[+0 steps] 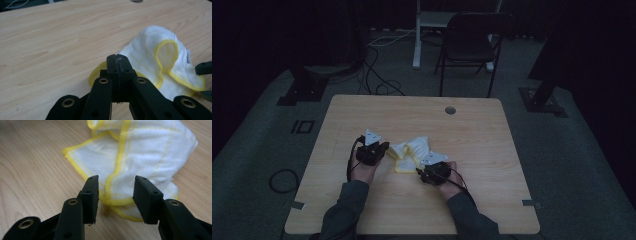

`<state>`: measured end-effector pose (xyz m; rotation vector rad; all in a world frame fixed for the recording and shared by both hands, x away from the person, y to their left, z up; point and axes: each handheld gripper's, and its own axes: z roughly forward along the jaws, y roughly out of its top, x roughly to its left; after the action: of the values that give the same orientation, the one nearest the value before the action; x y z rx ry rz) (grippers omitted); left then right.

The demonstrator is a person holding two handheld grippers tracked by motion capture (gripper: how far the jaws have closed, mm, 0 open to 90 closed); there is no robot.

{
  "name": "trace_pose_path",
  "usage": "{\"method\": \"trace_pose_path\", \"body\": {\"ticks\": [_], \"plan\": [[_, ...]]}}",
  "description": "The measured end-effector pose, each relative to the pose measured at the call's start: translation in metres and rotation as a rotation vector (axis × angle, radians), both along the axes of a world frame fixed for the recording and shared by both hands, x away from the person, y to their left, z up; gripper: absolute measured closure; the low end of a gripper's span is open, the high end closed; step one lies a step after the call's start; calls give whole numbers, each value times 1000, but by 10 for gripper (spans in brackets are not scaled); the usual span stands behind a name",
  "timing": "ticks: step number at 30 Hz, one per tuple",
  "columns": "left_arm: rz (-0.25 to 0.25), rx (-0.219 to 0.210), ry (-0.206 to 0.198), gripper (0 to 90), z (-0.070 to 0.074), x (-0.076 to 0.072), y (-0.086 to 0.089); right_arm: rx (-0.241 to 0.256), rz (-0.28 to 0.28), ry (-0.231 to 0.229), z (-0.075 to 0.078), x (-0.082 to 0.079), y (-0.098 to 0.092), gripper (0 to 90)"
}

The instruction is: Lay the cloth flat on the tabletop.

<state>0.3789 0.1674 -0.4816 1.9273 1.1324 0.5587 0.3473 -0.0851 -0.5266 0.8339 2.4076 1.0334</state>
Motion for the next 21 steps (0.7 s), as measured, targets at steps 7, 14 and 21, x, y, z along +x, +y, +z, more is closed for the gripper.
{"method": "trace_pose_path", "body": {"ticks": [7,14,21], "plan": [[11,-1,-9,900,4,9,0,-30,-1,11,-5,3,1,521],[14,4,-21,900,10,17,-1,-35,-13,14,-6,6,-1,607],[17,7,-30,900,15,24,-3,-19,-49,12,-2,8,-8,833]]}}
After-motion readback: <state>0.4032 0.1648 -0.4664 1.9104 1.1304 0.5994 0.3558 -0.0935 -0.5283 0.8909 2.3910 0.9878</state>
